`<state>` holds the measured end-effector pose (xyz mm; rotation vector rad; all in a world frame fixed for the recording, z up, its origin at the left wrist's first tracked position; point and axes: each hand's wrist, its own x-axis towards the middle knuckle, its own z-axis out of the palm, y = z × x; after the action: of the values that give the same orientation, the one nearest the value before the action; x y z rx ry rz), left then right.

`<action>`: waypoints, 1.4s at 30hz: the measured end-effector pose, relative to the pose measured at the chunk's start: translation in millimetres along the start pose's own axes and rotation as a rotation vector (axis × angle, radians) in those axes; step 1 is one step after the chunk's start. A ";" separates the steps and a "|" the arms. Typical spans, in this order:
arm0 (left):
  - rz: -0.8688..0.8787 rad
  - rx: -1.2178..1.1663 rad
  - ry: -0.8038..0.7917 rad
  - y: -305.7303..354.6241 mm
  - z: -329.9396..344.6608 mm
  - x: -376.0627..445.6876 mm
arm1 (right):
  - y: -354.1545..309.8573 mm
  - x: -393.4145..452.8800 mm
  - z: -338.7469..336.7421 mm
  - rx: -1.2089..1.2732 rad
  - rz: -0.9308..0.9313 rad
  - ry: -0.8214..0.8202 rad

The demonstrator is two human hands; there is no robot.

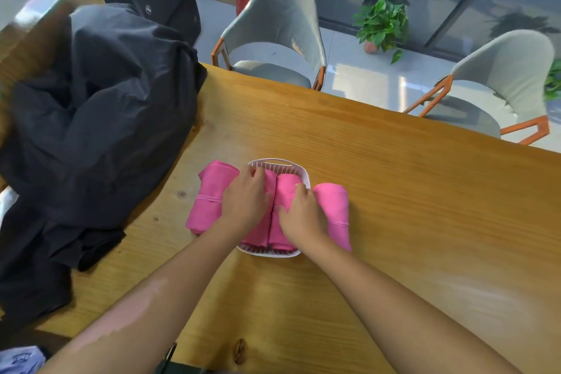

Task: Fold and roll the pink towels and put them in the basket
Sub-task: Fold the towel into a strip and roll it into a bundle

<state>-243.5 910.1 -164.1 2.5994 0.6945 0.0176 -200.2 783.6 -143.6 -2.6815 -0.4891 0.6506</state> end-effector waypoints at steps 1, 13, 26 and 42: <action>0.006 0.068 -0.027 2.7 1.7 5.4 | -3.6 -0.7 3.7 -0.032 0.014 -0.027; 0.084 0.164 -0.196 3.1 15.4 29.3 | -8.8 9.3 15.9 -0.083 0.007 -0.193; 0.298 0.251 0.061 -11.4 1.5 -4.8 | 10.9 22.7 9.7 -0.047 -0.132 -0.323; 0.171 0.379 -0.428 -4.4 6.1 -38.6 | 14.2 46.4 -23.4 -0.632 -0.510 -0.496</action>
<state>-278.5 892.6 -167.5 2.8667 0.3430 -0.6559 -146.5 784.1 -147.0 -2.7049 -1.6864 1.1426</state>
